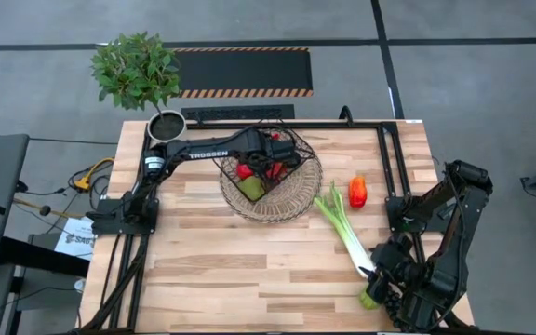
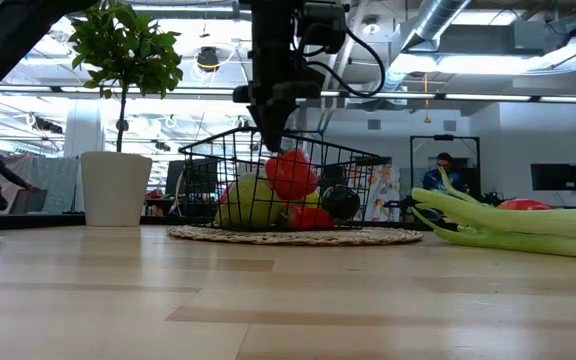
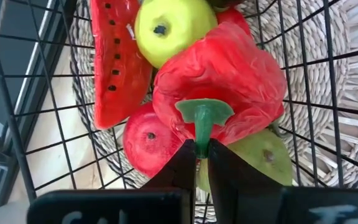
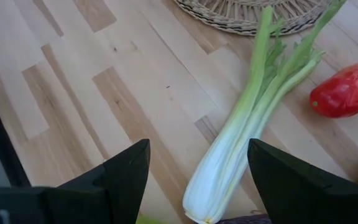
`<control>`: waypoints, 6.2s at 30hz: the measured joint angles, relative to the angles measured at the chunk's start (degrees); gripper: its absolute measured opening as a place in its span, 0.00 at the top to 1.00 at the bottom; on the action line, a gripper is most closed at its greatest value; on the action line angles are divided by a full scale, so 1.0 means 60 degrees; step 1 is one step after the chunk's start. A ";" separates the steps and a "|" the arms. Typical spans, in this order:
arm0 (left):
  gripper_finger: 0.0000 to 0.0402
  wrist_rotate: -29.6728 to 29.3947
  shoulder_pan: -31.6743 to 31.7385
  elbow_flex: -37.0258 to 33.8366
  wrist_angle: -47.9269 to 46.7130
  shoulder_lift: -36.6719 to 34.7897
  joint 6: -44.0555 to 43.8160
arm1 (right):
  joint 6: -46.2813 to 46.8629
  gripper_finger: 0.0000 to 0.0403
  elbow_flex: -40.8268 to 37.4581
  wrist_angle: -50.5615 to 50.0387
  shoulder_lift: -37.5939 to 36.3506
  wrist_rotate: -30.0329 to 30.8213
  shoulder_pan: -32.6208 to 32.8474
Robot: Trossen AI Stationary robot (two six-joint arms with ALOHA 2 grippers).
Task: Build produce basket
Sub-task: Put the red bell pepper into the wire basket, then adjust the produce on the table
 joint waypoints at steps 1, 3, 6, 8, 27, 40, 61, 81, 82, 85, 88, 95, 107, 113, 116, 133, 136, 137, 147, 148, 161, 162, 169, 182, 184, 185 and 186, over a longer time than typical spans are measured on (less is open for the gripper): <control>0.98 0.0018 0.0007 0.0000 0.0000 0.0000 0.0076 | 0.0090 0.28 0.0000 -0.0069 0.0000 0.0000 0.0000; 0.97 -0.0060 -0.0011 0.0000 0.0010 0.0000 0.0146 | 0.0329 0.28 0.0000 -0.0222 0.0000 0.0004 0.0000; 0.94 -0.0050 -0.0031 0.0000 0.0091 0.0000 0.0340 | 0.0584 0.28 0.0000 -0.0373 0.0000 0.0004 0.0000; 0.88 0.0032 -0.0040 0.0000 0.0098 0.0000 0.0451 | 0.0602 0.28 0.0000 -0.0396 0.0000 0.0004 0.0000; 0.44 0.0263 -0.0466 0.2176 0.0129 0.0004 0.0678 | 0.1165 0.28 0.0000 -0.0374 0.0000 -0.0011 0.0022; 0.43 0.1489 -0.2165 0.2051 0.4927 -0.0015 0.3103 | 0.1225 0.28 -0.0001 0.0022 0.0004 -0.0036 0.0102; 0.43 0.1913 -0.2316 -0.3085 1.1461 0.0223 0.2943 | 0.1203 0.28 0.0000 0.0419 0.0004 -0.0035 0.0102; 0.43 0.2176 -0.2320 -0.3049 1.1555 0.1027 0.0719 | 0.1069 0.28 -0.2417 0.2945 -0.0018 -0.2631 -0.2370; 0.43 0.2178 -0.2350 -0.3045 1.1517 0.1027 0.0664 | 0.0916 0.28 -0.2642 0.3288 -0.0018 -0.2827 -0.2523; 0.43 0.2198 -0.2457 -0.3042 1.1171 0.1024 0.0370 | 0.0727 0.28 -0.3079 0.3813 -0.0018 -0.3325 -0.2858; 0.43 0.2635 -0.2548 -0.3042 1.0694 0.0938 0.0164 | 0.0573 0.28 -0.3087 0.3839 -0.0034 -0.3543 -0.2854; 0.43 0.3209 -0.2887 -0.3038 1.0282 0.0300 -0.0021 | -0.1419 0.28 -0.2187 0.3990 -0.0897 -0.3931 -0.1926; 0.43 0.2636 -0.3875 -0.3024 1.0557 -0.0434 -0.0308 | -0.4515 0.28 -0.1752 0.4029 -0.0164 -0.4778 0.0815; 0.43 0.1932 -0.4225 -0.3027 1.0451 -0.0441 -0.0412 | -0.6108 0.28 -0.1756 0.4473 0.0858 -0.4872 0.0865; 0.43 0.1839 -0.4332 -0.3027 1.0444 -0.0441 -0.0563 | -0.6690 0.28 -0.1756 0.4717 0.1436 -0.5146 0.0655; 0.43 0.1954 -0.4720 -0.3038 0.9779 -0.0448 -0.1344 | -0.9025 0.28 -0.2133 0.4619 0.2401 -0.3601 -0.0885; 0.43 0.2246 -0.4767 -0.3038 0.9656 -0.0448 -0.1530 | -0.9927 0.28 -0.2176 0.4736 0.2401 -0.3068 -0.1373; 0.43 0.2358 -0.4781 -0.3042 0.9574 -0.0448 -0.1588 | -1.0232 0.28 -0.2197 0.4747 0.2401 -0.2892 -0.1550; 0.43 0.3027 -0.5006 -0.3042 0.8697 -0.0452 -0.1766 | -1.3020 0.28 -0.2393 0.6155 0.2392 -0.2727 -0.4070; 0.43 0.3028 -0.5026 -0.3042 0.8558 -0.0452 -0.1763 | -1.3070 0.28 -0.2393 0.6348 0.2320 -0.2760 -0.4340; 0.43 0.2324 -0.5253 -0.3044 0.7245 -0.1190 -0.1341 | -0.9550 0.28 -0.2353 0.4753 -0.0818 -0.3361 -0.5219; 0.43 0.2264 -0.5257 -0.3045 0.7264 -0.1225 -0.1340 | -0.8562 0.28 -0.2358 0.4220 -0.1067 -0.3794 -0.5139; 0.43 0.2178 -0.5271 -0.3045 0.7393 -0.1239 -0.1320 | -0.3275 0.28 -0.2362 0.2085 -0.1579 -0.6724 -0.3723; 0.43 0.1646 -0.5271 -0.3045 0.7384 -0.1239 -0.1332 | 0.1164 0.28 -0.2364 0.2025 -0.0302 -0.8956 -0.0627; 0.43 0.1600 -0.5268 -0.3045 0.7384 -0.1236 -0.1368 | 0.1269 0.28 -0.2364 0.2231 -0.0028 -0.8999 -0.0501; 0.43 0.1599 -0.5268 -0.3045 0.7384 -0.1235 -0.1400 | 0.1279 0.28 -0.2364 0.2300 0.0111 -0.9008 -0.0451; 0.43 0.1595 -0.5268 -0.3044 0.7385 -0.1235 -0.1424 | 0.1276 0.28 -0.2365 0.2411 0.0257 -0.9005 -0.0411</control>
